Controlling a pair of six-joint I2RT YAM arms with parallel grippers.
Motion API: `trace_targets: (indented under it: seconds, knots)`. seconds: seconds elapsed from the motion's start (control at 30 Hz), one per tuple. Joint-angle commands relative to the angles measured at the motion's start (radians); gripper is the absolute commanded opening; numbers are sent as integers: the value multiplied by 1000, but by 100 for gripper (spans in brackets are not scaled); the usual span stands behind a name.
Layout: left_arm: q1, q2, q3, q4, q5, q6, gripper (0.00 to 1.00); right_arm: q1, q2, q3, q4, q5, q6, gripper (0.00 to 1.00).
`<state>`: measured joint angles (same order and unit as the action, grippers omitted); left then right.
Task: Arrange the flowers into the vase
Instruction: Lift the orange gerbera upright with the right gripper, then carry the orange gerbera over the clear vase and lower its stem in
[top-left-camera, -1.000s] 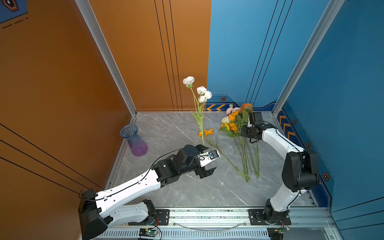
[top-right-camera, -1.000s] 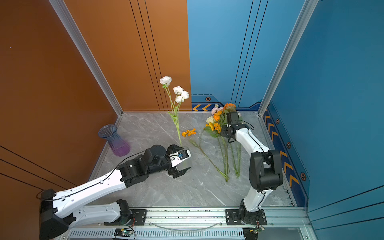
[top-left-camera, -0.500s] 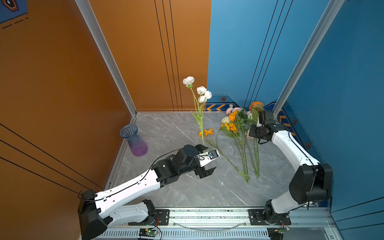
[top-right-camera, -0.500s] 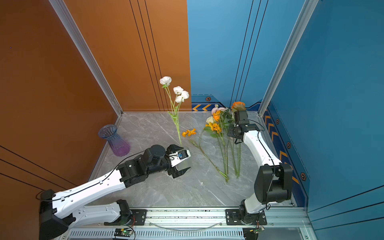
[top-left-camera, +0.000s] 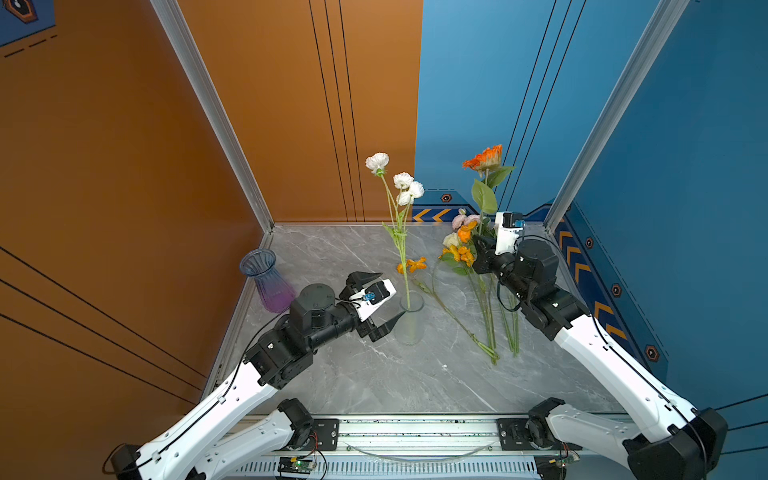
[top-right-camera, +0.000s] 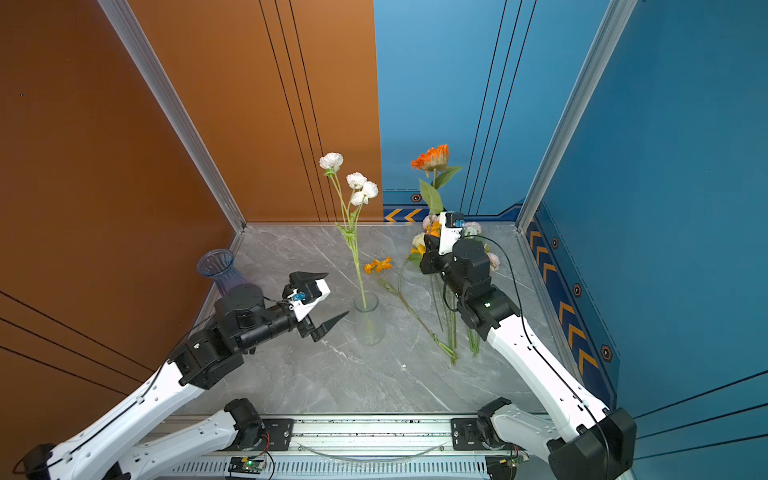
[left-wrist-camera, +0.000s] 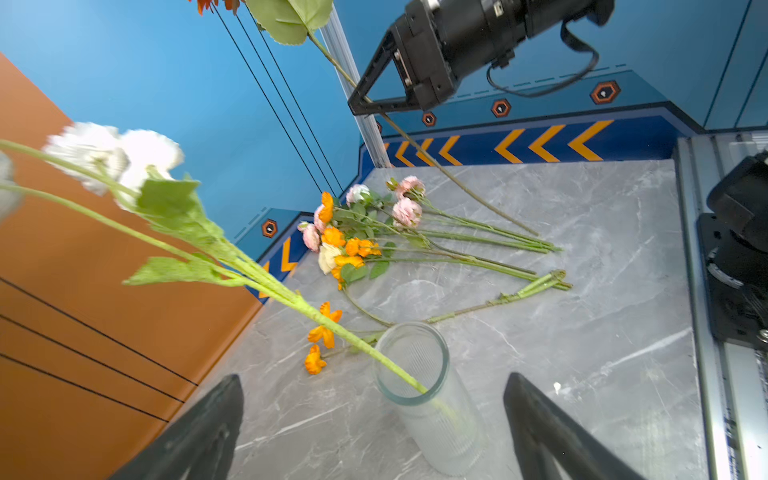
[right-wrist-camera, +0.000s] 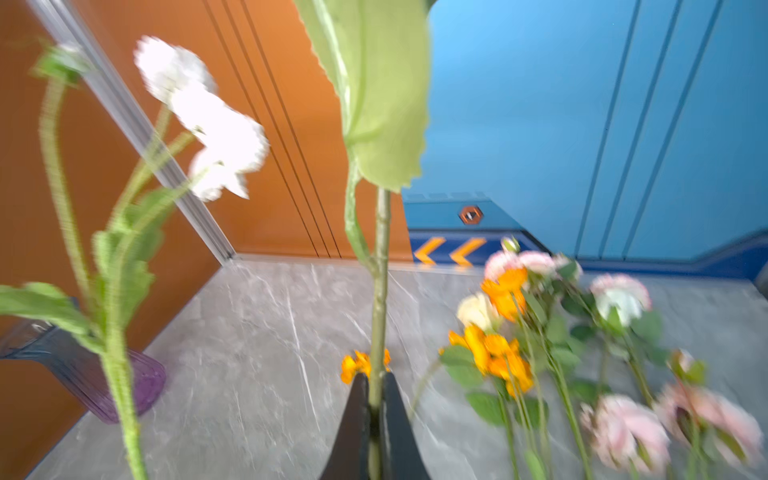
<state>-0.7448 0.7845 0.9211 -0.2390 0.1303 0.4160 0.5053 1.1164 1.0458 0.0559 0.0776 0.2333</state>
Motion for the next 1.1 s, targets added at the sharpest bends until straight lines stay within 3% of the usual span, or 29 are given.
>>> trace_targets:
  seconds: [0.0, 0.17, 0.53, 0.83, 1.07]
  knots:
    - [10, -46, -27, -62, -30, 39, 98, 88, -22, -23, 330, 149, -70, 0]
    - [12, -116, -77, -69, -41, 8, 98, 189, -2, -27, 592, 275, -52, 0]
    - [64, -82, -72, -62, 93, -27, 98, 430, 153, -55, 1002, 515, -108, 0]
    - [79, -61, -70, -61, 122, -37, 98, 517, 225, -59, 1010, 635, -224, 0]
    - [88, -47, -68, -60, 154, -42, 98, 525, 217, -147, 956, 707, -129, 0]
